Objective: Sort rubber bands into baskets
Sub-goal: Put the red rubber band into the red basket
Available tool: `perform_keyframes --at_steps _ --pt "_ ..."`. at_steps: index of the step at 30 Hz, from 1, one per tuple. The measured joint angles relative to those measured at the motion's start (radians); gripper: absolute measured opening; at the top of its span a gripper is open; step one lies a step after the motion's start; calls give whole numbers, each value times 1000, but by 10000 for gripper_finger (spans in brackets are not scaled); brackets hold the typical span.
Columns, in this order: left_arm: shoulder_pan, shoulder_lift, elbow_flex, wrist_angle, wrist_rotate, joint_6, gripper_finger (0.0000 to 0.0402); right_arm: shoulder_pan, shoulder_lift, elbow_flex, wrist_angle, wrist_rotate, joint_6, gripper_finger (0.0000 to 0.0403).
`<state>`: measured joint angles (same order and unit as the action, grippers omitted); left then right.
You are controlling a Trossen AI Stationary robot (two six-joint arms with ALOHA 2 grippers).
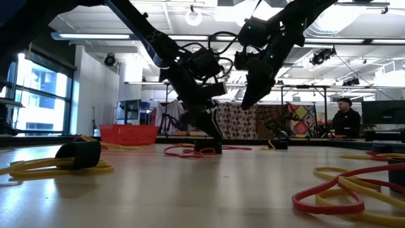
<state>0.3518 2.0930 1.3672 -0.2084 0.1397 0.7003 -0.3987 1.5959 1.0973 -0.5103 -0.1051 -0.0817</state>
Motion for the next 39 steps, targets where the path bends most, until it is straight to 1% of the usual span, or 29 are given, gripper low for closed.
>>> perform_keyframes --at_steps 6,10,27,30,34,39 --pt "2 16 1 4 0 -23 101 10 0 0 -19 1 4 110" --pt "1 33 0 -2 -9 -25 114 14 0 0 -31 1 20 110" --pt "1 32 0 3 -15 -7 117 15 0 0 -55 2 51 110" --pt "3 32 0 10 -6 -15 117 15 0 0 -92 -1 70 110" --pt "14 32 0 31 13 -43 117 15 0 0 -157 -7 137 110" --pt "15 32 0 29 12 -43 117 21 0 0 -237 -8 179 110"
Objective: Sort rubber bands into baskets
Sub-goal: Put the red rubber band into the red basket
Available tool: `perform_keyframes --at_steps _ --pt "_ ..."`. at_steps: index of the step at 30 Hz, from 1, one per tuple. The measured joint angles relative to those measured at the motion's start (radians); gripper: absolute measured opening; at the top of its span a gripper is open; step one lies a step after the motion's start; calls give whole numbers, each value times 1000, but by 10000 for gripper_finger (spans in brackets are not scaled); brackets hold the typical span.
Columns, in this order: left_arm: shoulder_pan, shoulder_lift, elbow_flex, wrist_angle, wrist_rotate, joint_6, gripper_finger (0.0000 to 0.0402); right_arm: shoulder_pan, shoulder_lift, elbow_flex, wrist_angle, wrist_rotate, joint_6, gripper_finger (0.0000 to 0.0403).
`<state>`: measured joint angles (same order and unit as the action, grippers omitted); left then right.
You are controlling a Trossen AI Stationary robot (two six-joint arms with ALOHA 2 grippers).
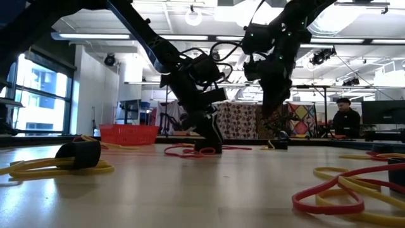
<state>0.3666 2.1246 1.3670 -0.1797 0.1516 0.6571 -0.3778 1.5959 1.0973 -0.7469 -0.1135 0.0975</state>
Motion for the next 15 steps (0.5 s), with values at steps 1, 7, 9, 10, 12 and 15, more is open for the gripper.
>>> perform_keyframes --at_steps 1,7,9,10,12,15 --pt "0 0 0 0 0 0 117 5 0 0 -7 0 0 110" --pt "0 0 0 -2 -3 0 117 48 -1 0 -14 0 16 110" --pt "0 0 0 -1 -5 0 117 62 -1 0 -26 -1 40 110" --pt "0 -1 0 -1 -5 0 117 69 -4 0 -37 -1 55 110" --pt "0 -1 0 -2 -5 -1 117 83 -14 0 -57 -1 83 110" --pt "0 -1 0 -1 -5 -1 117 103 -38 0 -89 26 111 110"
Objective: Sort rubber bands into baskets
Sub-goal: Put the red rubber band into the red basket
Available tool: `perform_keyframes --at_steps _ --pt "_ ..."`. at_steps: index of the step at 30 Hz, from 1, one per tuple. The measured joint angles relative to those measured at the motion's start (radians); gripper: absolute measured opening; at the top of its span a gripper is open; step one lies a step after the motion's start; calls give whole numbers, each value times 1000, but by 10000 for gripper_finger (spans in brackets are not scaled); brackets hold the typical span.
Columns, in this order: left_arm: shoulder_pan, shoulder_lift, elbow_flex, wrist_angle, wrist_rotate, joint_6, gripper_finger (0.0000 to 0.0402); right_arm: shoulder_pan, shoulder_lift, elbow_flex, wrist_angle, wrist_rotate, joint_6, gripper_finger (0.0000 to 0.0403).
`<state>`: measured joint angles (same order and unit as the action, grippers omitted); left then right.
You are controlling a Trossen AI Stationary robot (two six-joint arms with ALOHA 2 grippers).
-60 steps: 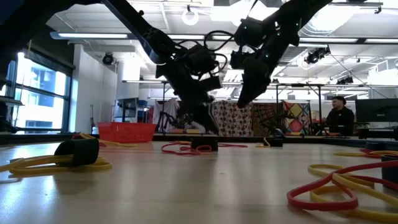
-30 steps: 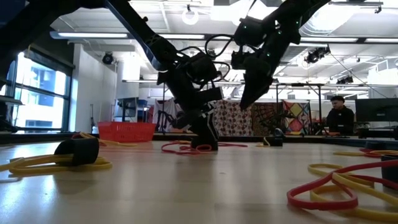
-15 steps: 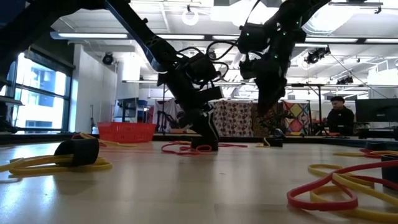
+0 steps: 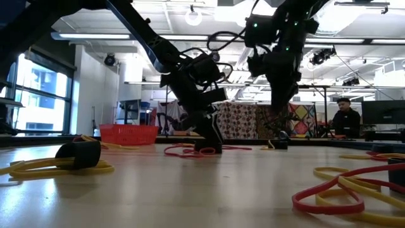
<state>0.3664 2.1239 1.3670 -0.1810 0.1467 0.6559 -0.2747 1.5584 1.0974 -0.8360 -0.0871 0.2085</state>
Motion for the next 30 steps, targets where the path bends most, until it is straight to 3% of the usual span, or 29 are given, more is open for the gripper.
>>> perform_keyframes --at_steps 9,30 --pt "0 0 0 0 0 1 117 9 -95 0 -113 112 53 110" --pt "-1 0 0 -1 -4 -21 117 9 -143 0 -72 111 19 110"
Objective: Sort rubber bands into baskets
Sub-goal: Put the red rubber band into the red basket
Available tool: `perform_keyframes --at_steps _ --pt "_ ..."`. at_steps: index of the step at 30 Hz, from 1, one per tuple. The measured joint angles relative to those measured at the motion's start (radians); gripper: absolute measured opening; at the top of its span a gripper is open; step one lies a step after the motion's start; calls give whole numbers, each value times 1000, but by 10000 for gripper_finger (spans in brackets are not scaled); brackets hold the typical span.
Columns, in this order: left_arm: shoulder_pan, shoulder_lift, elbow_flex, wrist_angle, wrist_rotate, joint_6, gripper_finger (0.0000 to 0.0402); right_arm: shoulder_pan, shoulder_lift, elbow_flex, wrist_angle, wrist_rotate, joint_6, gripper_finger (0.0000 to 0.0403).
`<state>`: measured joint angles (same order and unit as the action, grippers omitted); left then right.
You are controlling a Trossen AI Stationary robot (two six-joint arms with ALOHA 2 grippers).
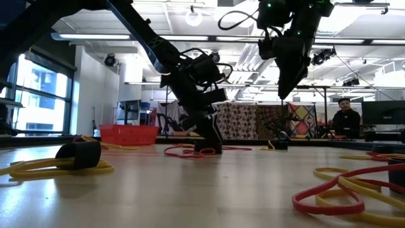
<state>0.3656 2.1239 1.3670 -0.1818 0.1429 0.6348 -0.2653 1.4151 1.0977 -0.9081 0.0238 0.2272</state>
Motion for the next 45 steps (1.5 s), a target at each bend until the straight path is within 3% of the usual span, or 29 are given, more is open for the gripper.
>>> perform_keyframes --at_steps 12,21,45 --pt "-30 -10 37 -124 0 -29 117 0 0 0 0 -1 -1 110" --pt "-41 -10 40 -111 -108 -39 117 0 0 0 0 -1 -3 110" --pt "-52 24 45 -50 -129 -40 117 37 0 0 16 -5 -1 110"
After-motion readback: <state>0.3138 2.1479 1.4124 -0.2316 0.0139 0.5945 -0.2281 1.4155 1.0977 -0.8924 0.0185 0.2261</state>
